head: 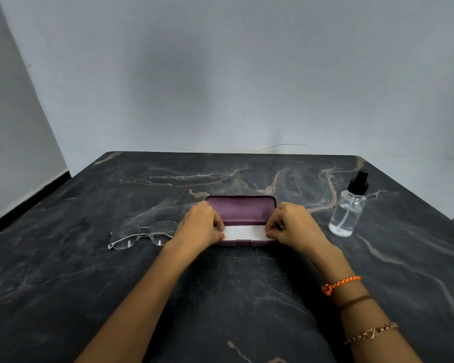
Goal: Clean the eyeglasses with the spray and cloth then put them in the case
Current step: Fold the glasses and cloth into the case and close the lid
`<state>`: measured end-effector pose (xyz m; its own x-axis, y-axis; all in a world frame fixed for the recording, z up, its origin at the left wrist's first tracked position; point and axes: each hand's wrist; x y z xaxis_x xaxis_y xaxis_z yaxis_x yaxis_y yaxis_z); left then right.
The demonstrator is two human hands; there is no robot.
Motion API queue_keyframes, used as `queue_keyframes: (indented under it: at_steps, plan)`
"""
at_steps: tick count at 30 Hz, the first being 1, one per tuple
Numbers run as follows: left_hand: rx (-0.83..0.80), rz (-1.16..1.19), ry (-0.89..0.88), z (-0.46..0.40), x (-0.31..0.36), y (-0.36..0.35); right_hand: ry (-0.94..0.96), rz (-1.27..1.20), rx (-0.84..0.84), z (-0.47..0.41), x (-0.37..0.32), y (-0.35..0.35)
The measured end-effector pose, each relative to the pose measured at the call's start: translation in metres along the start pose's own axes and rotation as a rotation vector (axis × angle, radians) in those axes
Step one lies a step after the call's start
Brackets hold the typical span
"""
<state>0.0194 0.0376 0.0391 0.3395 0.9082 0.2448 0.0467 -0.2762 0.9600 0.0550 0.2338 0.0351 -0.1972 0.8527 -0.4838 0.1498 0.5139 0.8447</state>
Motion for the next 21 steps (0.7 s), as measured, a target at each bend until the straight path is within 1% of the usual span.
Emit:
queue_keyframes:
  at_steps: [3, 5, 9, 12, 16, 21]
  plan:
    - [0.01, -0.012, -0.022, 0.0, 0.0, 0.001, 0.002, -0.015, 0.023, 0.0, -0.001, 0.001]
    - [-0.009, 0.024, -0.046, -0.001, -0.003, 0.003, 0.005, -0.031, 0.023, 0.001, -0.001, 0.002]
    - [-0.084, 0.11, -0.086, 0.001, -0.004, 0.01, -0.007, -0.054, -0.042, 0.002, 0.001, 0.005]
    - [-0.104, 0.131, -0.107, 0.003, -0.006, 0.009, 0.004, -0.028, -0.088, 0.003, 0.003, 0.004]
    - [-0.095, 0.116, -0.126, 0.002, -0.008, 0.007, 0.016, 0.007, -0.077, 0.004, 0.005, 0.003]
    - [-0.056, 0.097, -0.123, -0.001, -0.01, 0.005, 0.029, -0.019, -0.047, 0.005, 0.005, 0.003]
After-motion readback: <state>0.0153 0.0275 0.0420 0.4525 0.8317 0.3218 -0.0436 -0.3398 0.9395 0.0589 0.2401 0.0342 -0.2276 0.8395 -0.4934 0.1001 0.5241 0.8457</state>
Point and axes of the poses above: each hand's wrist, its own z-axis away from the middle knuckle, its own y-axis out of the back of the hand, x = y × z, and after that the axes turned 11 degrees about -z, right-handed
